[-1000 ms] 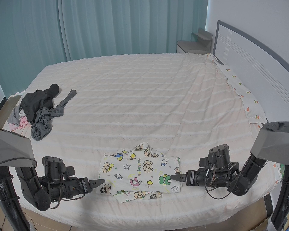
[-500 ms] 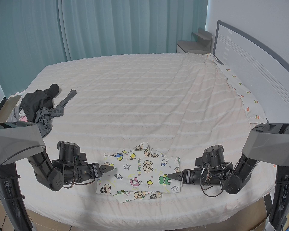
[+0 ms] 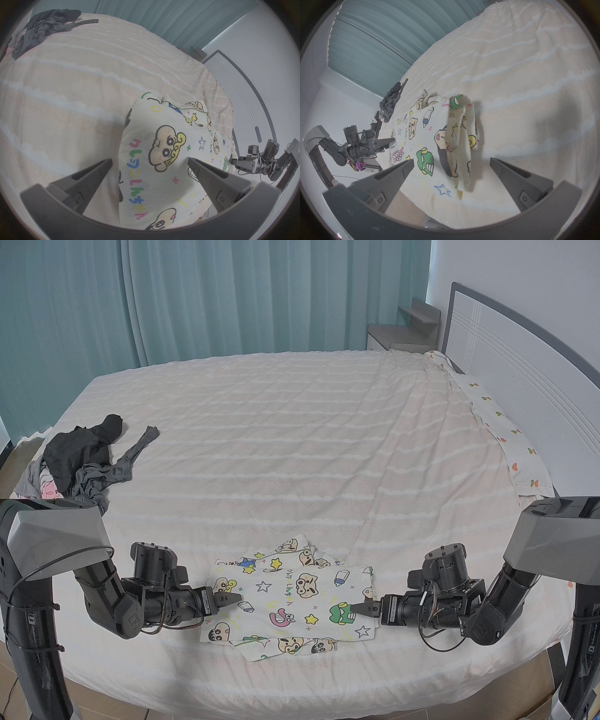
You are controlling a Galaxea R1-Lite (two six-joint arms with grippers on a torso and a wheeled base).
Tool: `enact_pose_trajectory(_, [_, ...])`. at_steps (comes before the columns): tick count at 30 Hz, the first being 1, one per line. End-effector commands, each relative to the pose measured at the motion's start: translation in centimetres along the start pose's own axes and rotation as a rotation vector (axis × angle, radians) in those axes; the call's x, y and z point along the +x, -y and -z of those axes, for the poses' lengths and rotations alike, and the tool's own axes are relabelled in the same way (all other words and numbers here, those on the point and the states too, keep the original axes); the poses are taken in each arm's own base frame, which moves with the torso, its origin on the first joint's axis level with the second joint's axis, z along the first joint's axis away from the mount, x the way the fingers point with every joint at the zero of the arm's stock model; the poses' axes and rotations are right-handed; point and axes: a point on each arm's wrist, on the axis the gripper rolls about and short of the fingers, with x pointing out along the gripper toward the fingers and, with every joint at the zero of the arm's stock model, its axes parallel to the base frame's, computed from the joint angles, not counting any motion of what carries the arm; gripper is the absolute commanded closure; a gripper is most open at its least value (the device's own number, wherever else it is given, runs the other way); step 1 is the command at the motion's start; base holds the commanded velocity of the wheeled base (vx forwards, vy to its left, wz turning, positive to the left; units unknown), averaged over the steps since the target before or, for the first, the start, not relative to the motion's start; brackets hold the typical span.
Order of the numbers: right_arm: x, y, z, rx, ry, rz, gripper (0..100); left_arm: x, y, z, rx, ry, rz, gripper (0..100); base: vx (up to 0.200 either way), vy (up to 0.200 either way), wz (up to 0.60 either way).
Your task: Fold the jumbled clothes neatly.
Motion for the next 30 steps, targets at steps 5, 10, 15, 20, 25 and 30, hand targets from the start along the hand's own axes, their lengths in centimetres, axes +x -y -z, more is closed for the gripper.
enact_pose_trajectory(5, [-3.7,-0.5,-0.4,0.030,0.088,-0.036,0,0.8,-0.1,-0.2,-0.002,-0.019,0.053,0,0.000,0.000,0.00])
enact_pose_trajectory(10, [-5.6,0.7,0.5,0.080,0.151,-0.047,0,1.1,0.2,0.1,0.004,-0.035,0.066,0,0.000,0.000,0.00])
enact_pose_trajectory(15, [-3.4,1.6,1.1,0.088,0.110,-0.026,0,1.3,0.4,0.1,0.006,-0.029,0.073,0,0.000,0.000,0.00])
enact_pose_trajectory(20, [0.2,1.9,0.8,0.078,0.094,-0.034,0,1.3,0.6,0.1,0.012,-0.028,0.079,0,0.000,0.000,0.00])
enact_pose_trajectory(25, [2.7,0.9,-0.1,0.064,0.050,-0.036,0,1.3,0.7,0.2,0.013,-0.029,0.080,0,0.000,0.000,0.00])
enact_pose_trajectory(30, [4.6,0.4,-0.7,0.056,0.010,-0.022,0,1.3,0.7,0.2,0.017,-0.021,0.083,0,0.000,0.000,0.00])
